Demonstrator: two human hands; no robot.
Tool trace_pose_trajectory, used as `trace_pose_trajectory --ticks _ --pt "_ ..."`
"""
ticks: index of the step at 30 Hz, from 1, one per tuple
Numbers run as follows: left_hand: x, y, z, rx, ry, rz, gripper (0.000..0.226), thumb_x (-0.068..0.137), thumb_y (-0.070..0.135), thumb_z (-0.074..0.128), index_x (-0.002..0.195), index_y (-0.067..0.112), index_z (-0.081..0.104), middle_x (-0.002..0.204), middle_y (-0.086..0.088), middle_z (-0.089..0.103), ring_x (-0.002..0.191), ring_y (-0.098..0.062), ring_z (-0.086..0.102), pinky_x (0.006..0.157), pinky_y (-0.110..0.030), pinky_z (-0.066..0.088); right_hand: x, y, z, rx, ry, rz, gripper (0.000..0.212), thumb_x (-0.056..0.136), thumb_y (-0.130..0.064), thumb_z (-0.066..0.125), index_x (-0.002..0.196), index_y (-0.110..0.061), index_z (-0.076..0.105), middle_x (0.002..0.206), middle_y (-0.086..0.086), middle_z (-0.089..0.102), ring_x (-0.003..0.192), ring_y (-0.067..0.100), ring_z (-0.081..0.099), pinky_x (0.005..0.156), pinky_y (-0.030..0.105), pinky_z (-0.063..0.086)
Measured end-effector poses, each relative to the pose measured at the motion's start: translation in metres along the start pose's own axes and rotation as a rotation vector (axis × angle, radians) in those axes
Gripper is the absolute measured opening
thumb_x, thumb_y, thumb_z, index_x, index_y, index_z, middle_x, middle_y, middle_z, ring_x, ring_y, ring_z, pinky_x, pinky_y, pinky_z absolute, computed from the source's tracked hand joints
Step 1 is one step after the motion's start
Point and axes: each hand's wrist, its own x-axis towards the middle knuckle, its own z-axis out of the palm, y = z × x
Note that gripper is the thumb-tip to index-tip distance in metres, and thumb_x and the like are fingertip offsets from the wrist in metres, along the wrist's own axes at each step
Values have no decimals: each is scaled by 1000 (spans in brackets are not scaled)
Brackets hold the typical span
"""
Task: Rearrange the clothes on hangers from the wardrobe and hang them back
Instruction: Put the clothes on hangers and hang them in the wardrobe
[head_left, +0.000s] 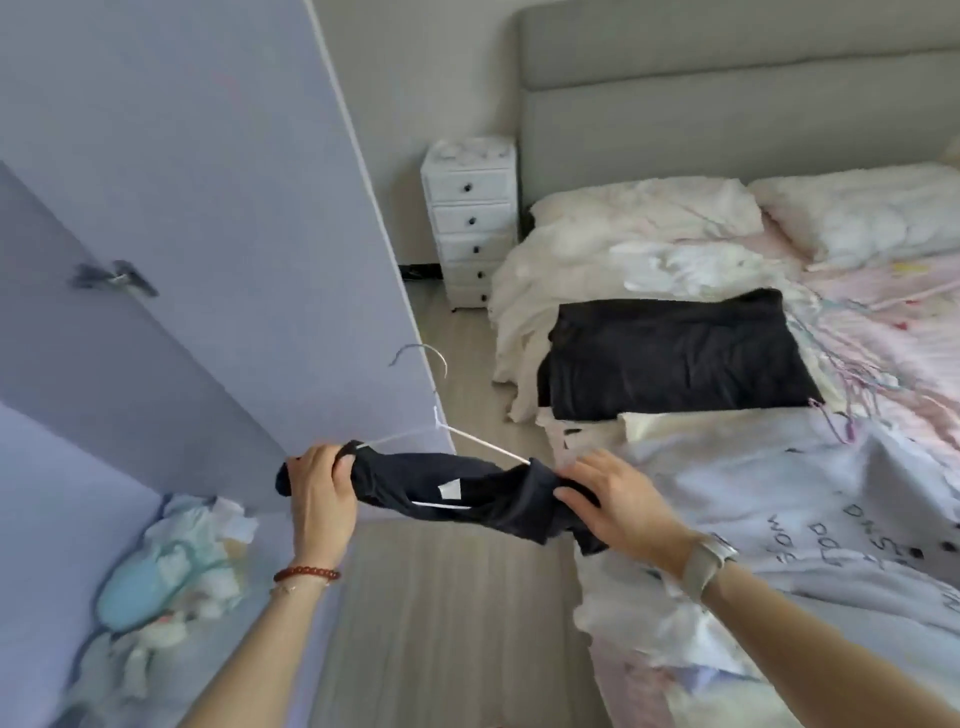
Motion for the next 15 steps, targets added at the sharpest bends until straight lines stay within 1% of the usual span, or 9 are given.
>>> trace_pose_trajectory --ticks 1,2,3,5,7,9,12,15 --pt "5 -15 -17 3 54 -56 13 89 -9 49 89 -7 62 88 -23 60 83 -36 50 76 -27 29 24 -15 3 18 -6 -44 41 88 -42 36 99 -15 65 81 4 60 78 24 57 62 34 50" --pt "9 -30 -33 11 109 -98 12 88 -9 50 89 -8 62 88 -25 61 83 -37 51 79 -35 33 47 -31 6 31 -1 -97 40 88 -42 37 101 -16 64 84 3 59 79 21 56 62 31 49" --pt "13 -45 -49 25 166 -134 10 87 -9 51 87 -9 61 87 -26 61 82 -39 52 81 -40 36 69 -47 10 39 13 -155 39 88 -42 37 103 -16 63 86 3 58 81 17 53 63 28 48" --pt "20 -72 -80 49 264 -217 10 87 -7 52 89 -11 62 91 -28 63 86 -42 53 82 -40 35 110 -80 19 63 32 -247 43 88 -42 36 108 -14 62 90 4 58 85 11 48 68 25 45" --pt "28 -96 -112 73 347 -296 14 90 -3 51 95 -10 62 97 -27 63 92 -43 51 83 -38 33 148 -111 29 112 17 -315 49 88 -43 32 109 -9 62 92 6 58 88 12 46 75 23 41" --pt "36 -113 -143 103 426 -328 17 92 -1 49 97 -10 62 99 -27 62 95 -44 50 87 -43 35 180 -139 39 121 -12 -393 48 90 -41 30 102 -8 64 88 6 57 85 15 48 75 24 40" --pt "48 -128 -186 139 505 -362 18 93 3 47 97 -9 60 99 -27 61 97 -44 50 98 -55 35 221 -175 50 116 27 -503 41 91 -38 34 88 -12 65 77 1 59 76 14 46 68 25 39" --pt "55 -146 -219 175 578 -392 19 94 7 48 100 -7 60 102 -24 61 98 -41 52 98 -56 37 249 -212 57 185 68 -555 39 91 -38 34 87 -16 65 78 -4 62 75 12 53 64 21 40"
